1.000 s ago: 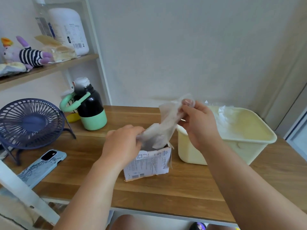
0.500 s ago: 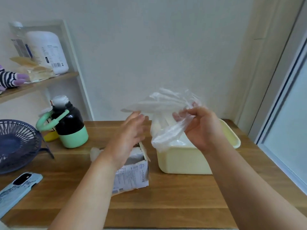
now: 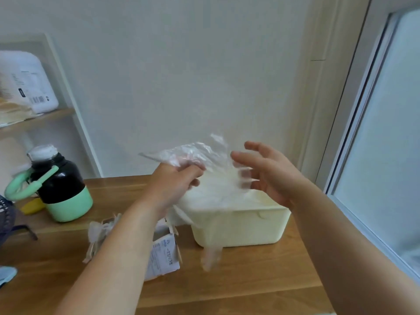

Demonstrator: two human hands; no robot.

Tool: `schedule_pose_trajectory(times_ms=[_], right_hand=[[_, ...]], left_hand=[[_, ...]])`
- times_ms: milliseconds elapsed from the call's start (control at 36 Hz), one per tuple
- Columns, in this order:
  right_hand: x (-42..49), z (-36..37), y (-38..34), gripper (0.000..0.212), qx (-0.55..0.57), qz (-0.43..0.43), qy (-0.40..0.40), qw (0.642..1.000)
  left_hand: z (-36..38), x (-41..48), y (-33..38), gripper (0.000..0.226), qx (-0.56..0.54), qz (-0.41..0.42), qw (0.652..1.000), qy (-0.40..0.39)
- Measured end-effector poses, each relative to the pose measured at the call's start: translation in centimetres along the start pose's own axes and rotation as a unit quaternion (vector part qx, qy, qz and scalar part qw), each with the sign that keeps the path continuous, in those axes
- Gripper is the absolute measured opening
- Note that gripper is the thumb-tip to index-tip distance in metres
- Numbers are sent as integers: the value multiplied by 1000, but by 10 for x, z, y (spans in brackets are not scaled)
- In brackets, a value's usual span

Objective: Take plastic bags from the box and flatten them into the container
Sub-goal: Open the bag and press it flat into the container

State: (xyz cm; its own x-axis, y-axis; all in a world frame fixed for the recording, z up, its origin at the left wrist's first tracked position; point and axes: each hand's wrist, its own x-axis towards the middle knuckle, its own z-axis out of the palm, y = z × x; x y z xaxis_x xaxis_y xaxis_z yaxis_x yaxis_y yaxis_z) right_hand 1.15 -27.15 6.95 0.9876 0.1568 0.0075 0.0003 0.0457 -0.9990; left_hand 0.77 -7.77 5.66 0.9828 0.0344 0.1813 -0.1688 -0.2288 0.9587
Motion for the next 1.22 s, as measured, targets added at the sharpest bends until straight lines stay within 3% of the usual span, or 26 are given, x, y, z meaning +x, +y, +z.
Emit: schedule_pose_trajectory(times_ms=[83, 167, 250, 306, 389, 472, 583, 667, 778, 972, 1056, 1139, 1222], right_hand=[[6, 2, 0, 56, -69, -17, 41, 997], [12, 3, 3, 38, 54, -21, 78, 995], [15, -3, 5, 35, 127, -36, 151, 980], [13, -5, 6, 47, 107, -30, 116, 987], [5, -1, 8, 54, 11, -28, 2, 1000], [6, 2, 13, 43, -75, -83, 39, 993], [7, -2, 17, 37, -62, -139, 122, 981], [6, -4, 16, 27, -93, -133, 88, 983], [5, 0, 18, 37, -191, -85, 22, 978], [10, -2, 20, 7, -76, -76, 17, 994], [13, -7, 20, 9, 47, -65, 84, 993], [17, -13, 21, 5, 130, -67, 194, 970], [15, -15, 19, 33, 90, -90, 184, 975]], left_hand=[[0, 8, 4, 18, 42, 2, 999, -25], [-1, 16, 2, 23, 31, -3, 1000, -1], [-1, 19, -1, 21, 17, -17, 1000, 19], [0, 18, -3, 21, 6, -23, 1000, 13], [3, 19, -6, 17, -20, -32, 999, 12], [5, 21, -8, 15, -30, -36, 998, 29], [8, 20, -11, 25, -47, -33, 997, 49], [9, 19, -12, 29, -56, -30, 996, 62], [13, 18, -16, 9, -61, -22, 996, 60], [12, 21, -23, 9, -66, -7, 993, 93], [12, 20, -23, 12, -65, -1, 993, 98], [15, 18, -21, 14, -69, 1, 993, 94], [18, 20, -20, 13, -61, 2, 994, 89]])
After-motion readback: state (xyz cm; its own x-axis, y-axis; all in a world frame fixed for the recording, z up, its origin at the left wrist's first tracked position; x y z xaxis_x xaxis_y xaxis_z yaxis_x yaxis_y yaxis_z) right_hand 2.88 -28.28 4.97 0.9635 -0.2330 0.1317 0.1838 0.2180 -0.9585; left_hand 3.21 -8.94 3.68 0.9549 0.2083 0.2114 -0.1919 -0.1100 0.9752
